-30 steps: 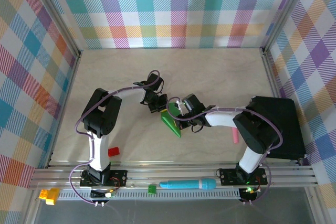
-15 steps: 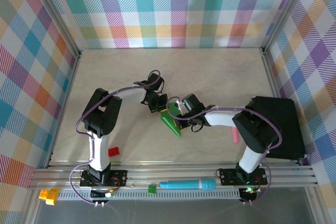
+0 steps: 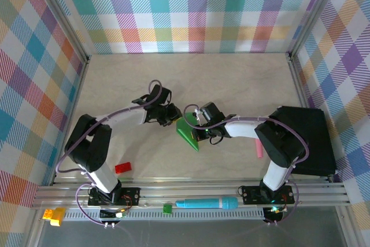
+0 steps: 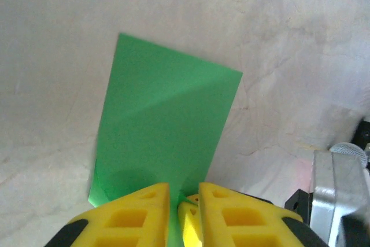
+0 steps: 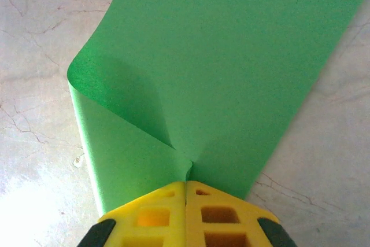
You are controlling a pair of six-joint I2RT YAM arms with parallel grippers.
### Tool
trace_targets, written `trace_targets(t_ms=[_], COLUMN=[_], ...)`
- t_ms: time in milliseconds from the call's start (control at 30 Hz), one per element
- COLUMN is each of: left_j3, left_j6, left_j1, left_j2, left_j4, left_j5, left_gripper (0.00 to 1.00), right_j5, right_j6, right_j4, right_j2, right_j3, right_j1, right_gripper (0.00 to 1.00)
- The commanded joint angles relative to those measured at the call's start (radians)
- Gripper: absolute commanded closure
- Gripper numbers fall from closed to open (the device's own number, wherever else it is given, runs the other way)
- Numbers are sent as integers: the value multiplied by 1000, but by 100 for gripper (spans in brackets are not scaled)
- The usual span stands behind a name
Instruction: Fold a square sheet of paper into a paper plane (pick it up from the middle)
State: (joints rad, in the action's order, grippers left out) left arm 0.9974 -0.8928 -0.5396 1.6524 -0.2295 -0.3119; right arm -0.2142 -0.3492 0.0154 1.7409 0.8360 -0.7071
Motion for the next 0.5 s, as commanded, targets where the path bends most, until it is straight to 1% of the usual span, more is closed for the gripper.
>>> trace_targets(t_ms=[0, 100, 200, 333, 467], left_j3=[-93, -147, -170, -182, -177], left_j6=[-149, -210, -246, -281, -306], left_j1=[-34, -70, -103, -145, -166], left_j2=[-57, -112, -129, -88, -28], left_j4=[141, 159, 166, 205, 263], left_j5=[-27, 18, 43, 42, 24], left_gripper=[85, 90, 92, 92, 93], right_j5=[19, 19, 13, 12, 12], right_j6=[-19, -22, -24, -25, -25], right_j4=[92, 86, 85, 90, 93], right_j2=[53, 53, 54, 60, 64], right_j3=[-5, -8, -7, -1, 2], right_j1=[6, 6, 6, 8, 8], right_gripper=[100, 100, 100, 100, 100])
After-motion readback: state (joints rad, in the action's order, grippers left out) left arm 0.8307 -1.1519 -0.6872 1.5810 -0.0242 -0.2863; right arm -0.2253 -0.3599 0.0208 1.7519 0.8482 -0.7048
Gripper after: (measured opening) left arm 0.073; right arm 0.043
